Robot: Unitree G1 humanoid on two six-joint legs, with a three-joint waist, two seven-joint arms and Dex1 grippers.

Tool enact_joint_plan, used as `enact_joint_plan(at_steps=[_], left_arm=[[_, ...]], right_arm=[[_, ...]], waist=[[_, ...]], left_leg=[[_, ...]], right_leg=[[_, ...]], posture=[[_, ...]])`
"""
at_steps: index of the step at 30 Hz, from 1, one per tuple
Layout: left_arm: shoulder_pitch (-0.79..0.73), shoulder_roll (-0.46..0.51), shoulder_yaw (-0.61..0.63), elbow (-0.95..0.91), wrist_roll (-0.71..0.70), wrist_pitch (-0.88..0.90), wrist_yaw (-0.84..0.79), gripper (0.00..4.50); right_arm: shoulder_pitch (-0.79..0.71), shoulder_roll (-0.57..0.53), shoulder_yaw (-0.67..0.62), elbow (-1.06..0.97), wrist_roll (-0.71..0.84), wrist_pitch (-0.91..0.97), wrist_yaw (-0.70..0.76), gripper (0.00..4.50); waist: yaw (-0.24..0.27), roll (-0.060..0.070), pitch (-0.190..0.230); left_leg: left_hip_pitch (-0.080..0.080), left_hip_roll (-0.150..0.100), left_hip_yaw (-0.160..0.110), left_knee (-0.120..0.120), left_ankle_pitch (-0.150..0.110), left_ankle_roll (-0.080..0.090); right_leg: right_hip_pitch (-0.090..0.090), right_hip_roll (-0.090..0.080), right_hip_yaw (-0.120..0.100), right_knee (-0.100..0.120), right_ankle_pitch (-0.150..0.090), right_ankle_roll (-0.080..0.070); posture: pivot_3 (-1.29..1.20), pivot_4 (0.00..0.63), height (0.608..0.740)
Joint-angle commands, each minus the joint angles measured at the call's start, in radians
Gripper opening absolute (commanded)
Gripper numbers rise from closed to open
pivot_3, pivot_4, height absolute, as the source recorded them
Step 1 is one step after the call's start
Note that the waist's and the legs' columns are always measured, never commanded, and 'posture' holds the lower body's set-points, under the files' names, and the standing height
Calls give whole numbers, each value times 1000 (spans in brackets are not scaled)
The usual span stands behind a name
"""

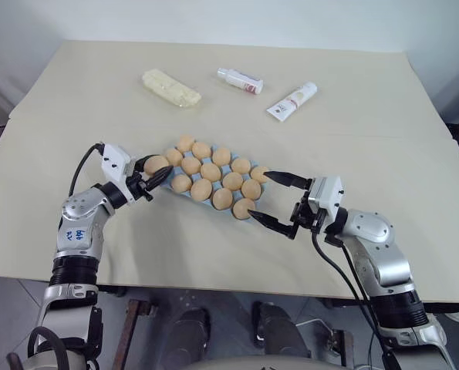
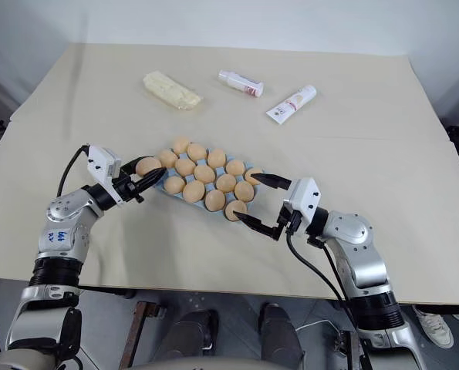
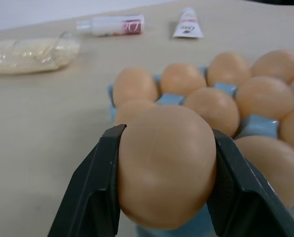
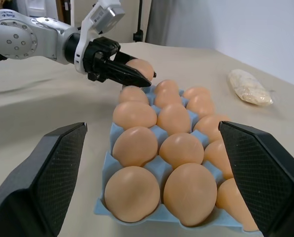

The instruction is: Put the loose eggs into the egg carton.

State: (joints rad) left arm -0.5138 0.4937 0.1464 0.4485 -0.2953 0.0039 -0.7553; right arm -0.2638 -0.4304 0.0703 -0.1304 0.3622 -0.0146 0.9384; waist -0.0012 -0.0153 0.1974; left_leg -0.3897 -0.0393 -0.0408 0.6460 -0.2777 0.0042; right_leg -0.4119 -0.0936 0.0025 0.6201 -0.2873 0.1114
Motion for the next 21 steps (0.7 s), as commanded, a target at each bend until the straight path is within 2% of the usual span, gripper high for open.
enact_joint_plan(at_steps=[1, 4, 10, 15, 21], left_arm=[[-5, 4, 11, -30, -14, -21, -26, 3669], [55, 36, 42, -111, -41, -9, -55, 4483], [220, 176, 147, -248, -77, 35, -103, 4483], [367, 287, 204, -281, -57, 9, -162, 4483], [523, 315, 266, -381, -89, 35, -186, 4483]], right_arm=[[9, -11, -17, -56, 10, 0, -12, 4500], [17, -16, -23, -68, 13, 6, -16, 4500], [32, -53, -37, -66, 27, 12, 10, 4500], [20, -104, -62, -33, 45, 12, 56, 4500], [-1, -113, -73, 27, 41, -2, 74, 4500]], waist=[[0, 0, 0], [-2, 0, 0], [-6, 0, 0], [-3, 1, 0], [0, 1, 0]], left_leg=[[0, 0, 0, 0, 0, 0], [0, 0, 0, 0, 0, 0], [0, 2, -2, -2, 0, -1], [0, 2, -3, -2, 0, -1], [0, 2, -3, -6, -1, 0]], right_leg=[[0, 0, 0, 0, 0, 0], [0, 0, 0, 0, 0, 0], [0, 0, 5, 0, -1, -1], [1, -1, 6, -2, -1, -2], [1, -2, 6, -5, -2, -3]], posture=[[0, 150, 740], [0, 150, 740], [0, 150, 740], [0, 150, 740], [0, 150, 740]])
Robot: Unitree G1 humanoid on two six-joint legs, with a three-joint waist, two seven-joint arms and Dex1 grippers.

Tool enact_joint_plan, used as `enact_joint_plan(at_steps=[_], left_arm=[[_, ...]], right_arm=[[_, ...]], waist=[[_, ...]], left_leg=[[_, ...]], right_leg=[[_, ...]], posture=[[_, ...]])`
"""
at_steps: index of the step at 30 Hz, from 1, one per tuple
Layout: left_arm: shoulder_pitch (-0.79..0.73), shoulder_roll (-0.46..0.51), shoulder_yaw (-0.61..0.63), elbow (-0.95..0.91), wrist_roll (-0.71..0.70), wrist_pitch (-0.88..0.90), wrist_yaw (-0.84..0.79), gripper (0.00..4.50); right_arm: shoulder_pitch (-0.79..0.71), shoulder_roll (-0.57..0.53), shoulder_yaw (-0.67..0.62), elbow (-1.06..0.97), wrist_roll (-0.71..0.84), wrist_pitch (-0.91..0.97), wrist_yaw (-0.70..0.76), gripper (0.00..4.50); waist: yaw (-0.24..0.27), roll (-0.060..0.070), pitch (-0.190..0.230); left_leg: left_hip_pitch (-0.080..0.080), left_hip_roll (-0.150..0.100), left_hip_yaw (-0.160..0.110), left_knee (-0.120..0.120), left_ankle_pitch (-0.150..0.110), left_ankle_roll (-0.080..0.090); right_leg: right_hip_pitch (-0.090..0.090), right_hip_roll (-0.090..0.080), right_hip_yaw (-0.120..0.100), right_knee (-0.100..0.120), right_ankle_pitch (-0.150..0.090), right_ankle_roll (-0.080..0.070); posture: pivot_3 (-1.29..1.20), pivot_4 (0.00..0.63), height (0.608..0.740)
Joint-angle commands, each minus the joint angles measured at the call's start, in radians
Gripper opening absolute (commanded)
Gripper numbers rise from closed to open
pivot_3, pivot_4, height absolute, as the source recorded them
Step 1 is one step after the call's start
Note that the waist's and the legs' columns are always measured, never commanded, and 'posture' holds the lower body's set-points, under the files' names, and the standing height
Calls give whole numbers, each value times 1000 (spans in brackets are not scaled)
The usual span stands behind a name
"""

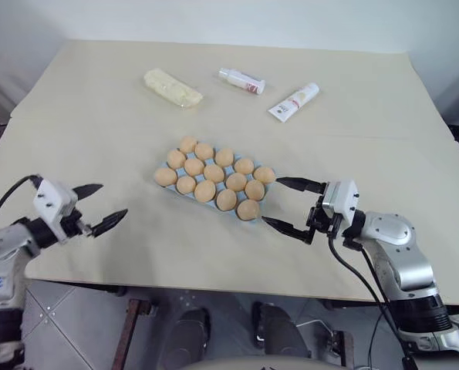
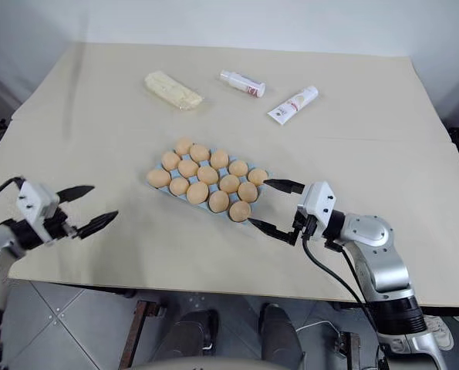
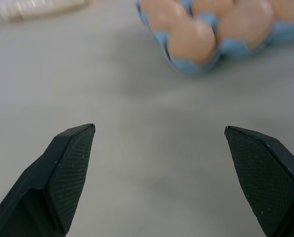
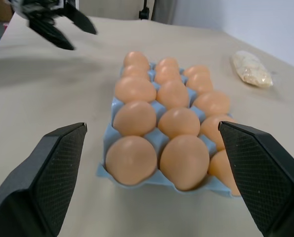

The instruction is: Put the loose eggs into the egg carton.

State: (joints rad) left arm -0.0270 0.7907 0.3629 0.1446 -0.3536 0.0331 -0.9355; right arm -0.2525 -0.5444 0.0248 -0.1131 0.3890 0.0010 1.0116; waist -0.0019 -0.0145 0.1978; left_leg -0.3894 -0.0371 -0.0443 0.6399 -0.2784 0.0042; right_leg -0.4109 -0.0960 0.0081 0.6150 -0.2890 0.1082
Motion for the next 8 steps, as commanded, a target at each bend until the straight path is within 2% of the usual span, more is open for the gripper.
enact_joint_plan(at_steps=[1, 8], left_arm=[[49, 14, 55, -94, -35, 12, -2, 4483], [59, -26, 52, -182, -32, 45, 79, 4483]], right_arm=[[-17, 5, -29, 18, 13, -19, -3, 4500], [-24, 10, -32, 41, 13, -18, -7, 4500]], waist=[[0, 0, 0], [0, 0, 0]], left_leg=[[0, 0, 0, -2, 0, 0], [0, 0, 0, -7, 1, 0]], right_leg=[[0, 0, 0, -1, 0, 0], [-1, 0, -1, -5, 0, 0]], posture=[[0, 150, 740], [0, 150, 740]])
